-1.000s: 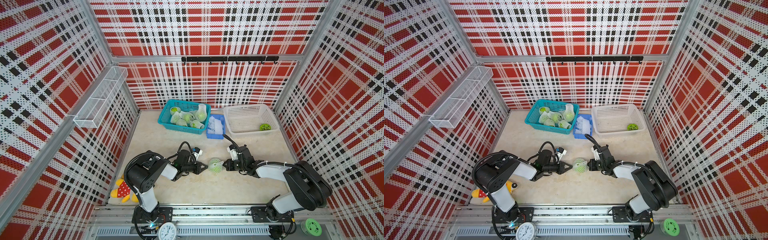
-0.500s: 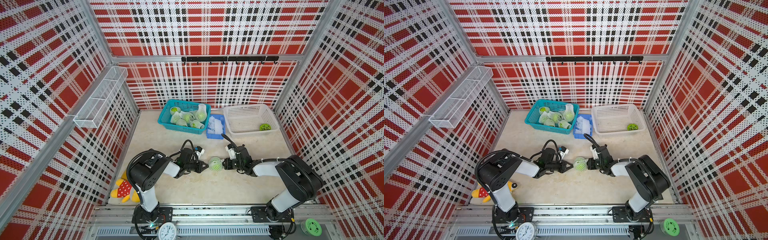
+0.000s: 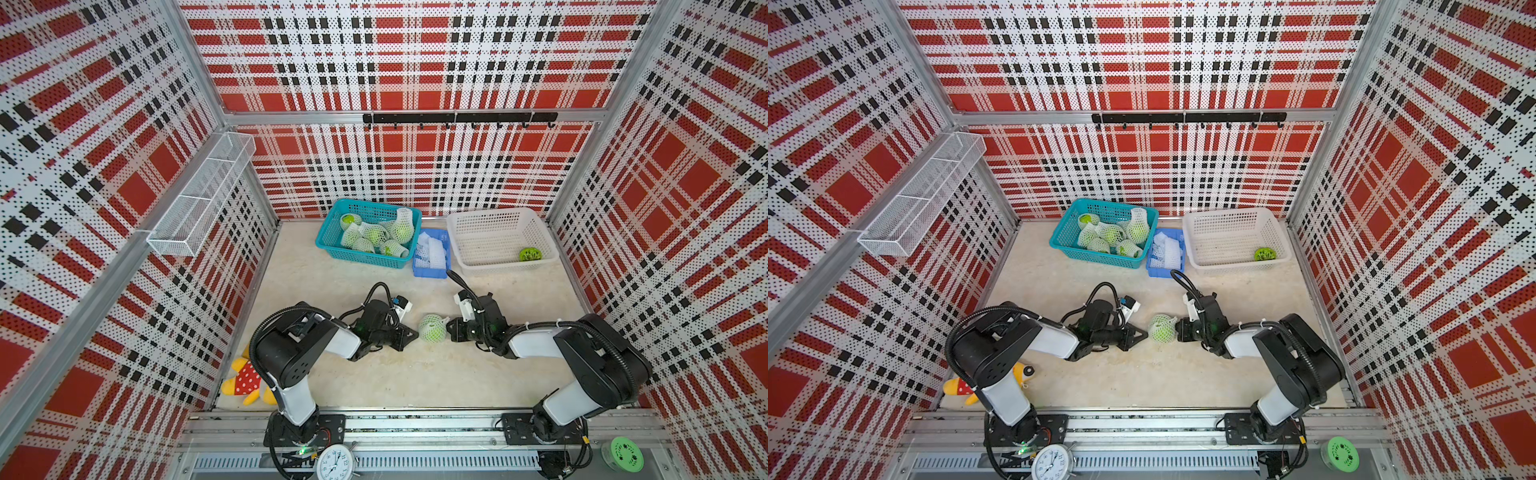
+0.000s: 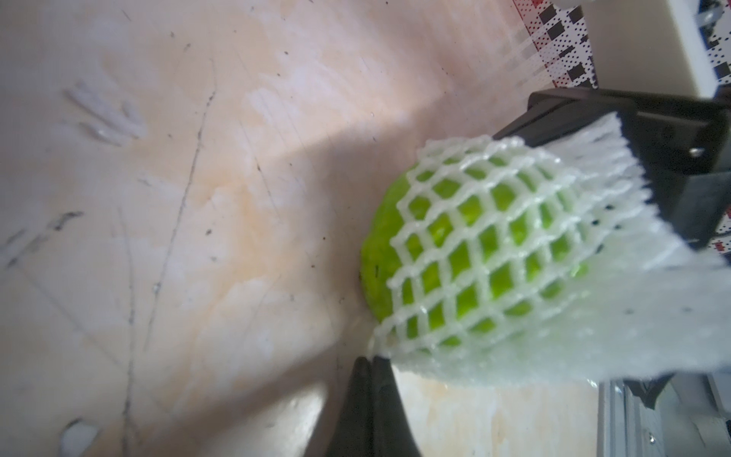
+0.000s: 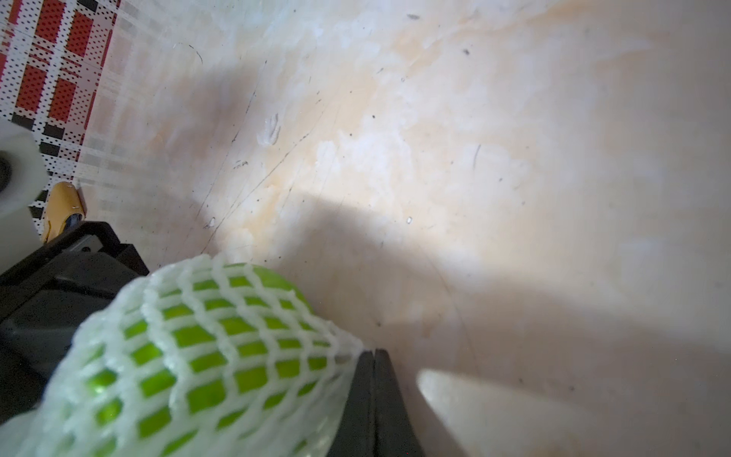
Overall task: Sleeve custard apples in foam nets
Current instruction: Put on the foam net on the custard apple.
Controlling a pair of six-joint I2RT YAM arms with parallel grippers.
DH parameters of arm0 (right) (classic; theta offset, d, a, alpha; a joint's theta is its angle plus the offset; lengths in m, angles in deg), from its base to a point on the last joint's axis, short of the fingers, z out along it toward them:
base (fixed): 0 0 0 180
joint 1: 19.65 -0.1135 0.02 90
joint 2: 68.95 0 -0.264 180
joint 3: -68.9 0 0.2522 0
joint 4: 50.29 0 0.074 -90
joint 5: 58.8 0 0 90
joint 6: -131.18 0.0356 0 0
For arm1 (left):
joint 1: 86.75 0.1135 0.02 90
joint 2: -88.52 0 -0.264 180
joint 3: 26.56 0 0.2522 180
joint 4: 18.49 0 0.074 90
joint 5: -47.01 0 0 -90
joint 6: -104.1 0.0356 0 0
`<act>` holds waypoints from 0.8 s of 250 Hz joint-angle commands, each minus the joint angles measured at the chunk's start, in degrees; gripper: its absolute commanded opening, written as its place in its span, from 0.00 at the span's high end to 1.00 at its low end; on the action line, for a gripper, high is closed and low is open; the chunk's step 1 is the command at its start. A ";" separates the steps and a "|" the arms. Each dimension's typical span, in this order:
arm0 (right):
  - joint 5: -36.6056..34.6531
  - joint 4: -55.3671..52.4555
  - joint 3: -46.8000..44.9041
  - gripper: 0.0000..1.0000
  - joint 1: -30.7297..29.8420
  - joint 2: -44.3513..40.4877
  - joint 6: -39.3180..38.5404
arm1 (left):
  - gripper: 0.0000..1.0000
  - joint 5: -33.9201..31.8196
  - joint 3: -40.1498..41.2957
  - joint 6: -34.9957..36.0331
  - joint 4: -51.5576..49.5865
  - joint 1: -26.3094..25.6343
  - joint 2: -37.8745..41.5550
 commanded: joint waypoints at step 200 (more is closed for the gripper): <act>-5.82 -21.45 1.47 0.33 0.09 -30.31 -8.22 | 0.51 -16.19 3.16 2.01 -17.50 -3.61 18.13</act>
